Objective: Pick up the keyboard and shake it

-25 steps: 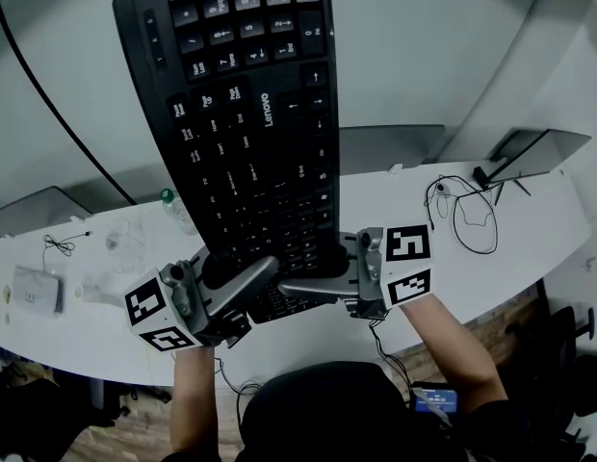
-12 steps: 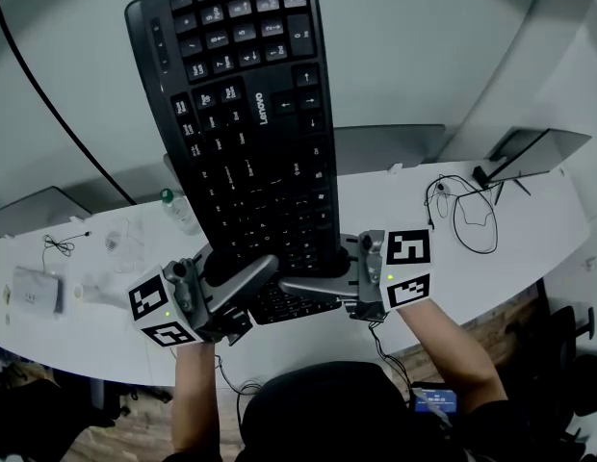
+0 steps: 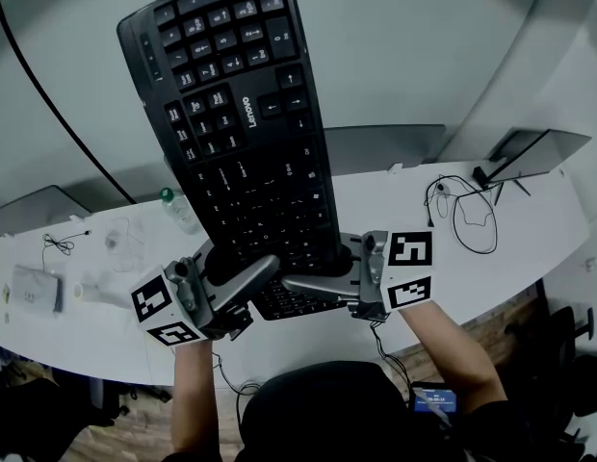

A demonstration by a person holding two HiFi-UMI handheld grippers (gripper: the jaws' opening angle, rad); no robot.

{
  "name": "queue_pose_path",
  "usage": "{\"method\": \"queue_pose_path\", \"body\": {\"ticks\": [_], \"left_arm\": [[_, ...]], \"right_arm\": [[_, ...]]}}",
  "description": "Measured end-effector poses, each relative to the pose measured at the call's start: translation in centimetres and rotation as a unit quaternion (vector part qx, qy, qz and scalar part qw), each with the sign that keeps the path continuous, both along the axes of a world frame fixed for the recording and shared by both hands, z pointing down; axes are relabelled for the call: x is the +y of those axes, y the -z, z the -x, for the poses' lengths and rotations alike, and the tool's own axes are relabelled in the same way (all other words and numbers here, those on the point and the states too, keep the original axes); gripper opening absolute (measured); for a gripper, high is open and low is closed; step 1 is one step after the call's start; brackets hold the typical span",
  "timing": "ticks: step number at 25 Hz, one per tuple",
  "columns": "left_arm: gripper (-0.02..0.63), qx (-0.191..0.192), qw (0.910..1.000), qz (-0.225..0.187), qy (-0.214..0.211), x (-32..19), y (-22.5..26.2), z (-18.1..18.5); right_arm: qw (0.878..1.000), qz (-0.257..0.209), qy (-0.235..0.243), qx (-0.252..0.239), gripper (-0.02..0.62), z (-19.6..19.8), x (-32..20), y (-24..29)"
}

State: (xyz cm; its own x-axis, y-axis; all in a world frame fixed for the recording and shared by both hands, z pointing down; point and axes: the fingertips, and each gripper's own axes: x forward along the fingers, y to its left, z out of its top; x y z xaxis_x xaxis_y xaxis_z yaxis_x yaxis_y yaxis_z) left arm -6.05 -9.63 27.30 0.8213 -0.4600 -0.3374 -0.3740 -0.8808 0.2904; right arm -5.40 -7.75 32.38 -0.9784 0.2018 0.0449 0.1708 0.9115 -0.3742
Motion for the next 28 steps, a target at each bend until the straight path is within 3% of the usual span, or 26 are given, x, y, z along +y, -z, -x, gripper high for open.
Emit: {"method": "queue_pose_path", "body": {"ticks": [6, 16, 28], "left_arm": [[0.127, -0.015, 0.9999, -0.006, 0.004, -0.3, -0.3, -0.4], [0.173, -0.071, 0.997, -0.016, 0.029, -0.4, -1.4, 0.0], [0.207, -0.092, 0.9936, -0.027, 0.06, -2.3, -1.5, -1.3]], "right_arm": [[1.0, -0.017, -0.004, 0.015, 0.087, -0.5, -0.4, -0.1], [0.998, -0.04, -0.015, 0.035, 0.087, -0.9, -0.9, -0.4], [0.997, -0.053, -0.027, 0.041, 0.087, -2.8, -2.8, -0.1]]}}
